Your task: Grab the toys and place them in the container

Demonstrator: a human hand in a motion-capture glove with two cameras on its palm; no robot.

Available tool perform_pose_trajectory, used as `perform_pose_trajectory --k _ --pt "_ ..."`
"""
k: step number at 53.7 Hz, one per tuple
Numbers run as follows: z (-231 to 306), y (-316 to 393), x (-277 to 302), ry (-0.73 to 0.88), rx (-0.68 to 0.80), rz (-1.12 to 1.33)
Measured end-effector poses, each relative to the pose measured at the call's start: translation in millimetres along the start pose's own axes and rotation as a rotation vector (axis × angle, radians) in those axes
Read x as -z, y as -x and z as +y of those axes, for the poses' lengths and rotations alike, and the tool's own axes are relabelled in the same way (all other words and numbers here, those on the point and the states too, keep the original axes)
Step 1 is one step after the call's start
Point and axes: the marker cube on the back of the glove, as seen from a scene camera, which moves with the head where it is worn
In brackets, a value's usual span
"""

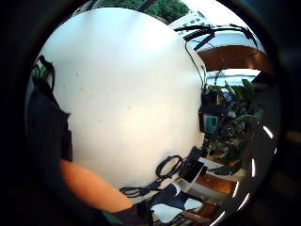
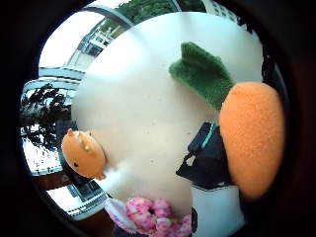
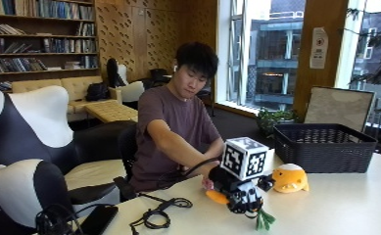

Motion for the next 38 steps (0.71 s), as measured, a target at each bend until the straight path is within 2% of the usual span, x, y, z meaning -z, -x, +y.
perform_pose_trajectory --k 11,20,29,33,38 --pt "14 18 128 -0.146 0.067 -0.028" --pt "36 73 233 -0.296 0.157 -0.035" --pt "62 166 295 -0.380 0.302 -0.080" --pt "84 232 311 -0.383 0.463 -0.139" --pt "105 317 313 -0.372 0.500 -0.154"
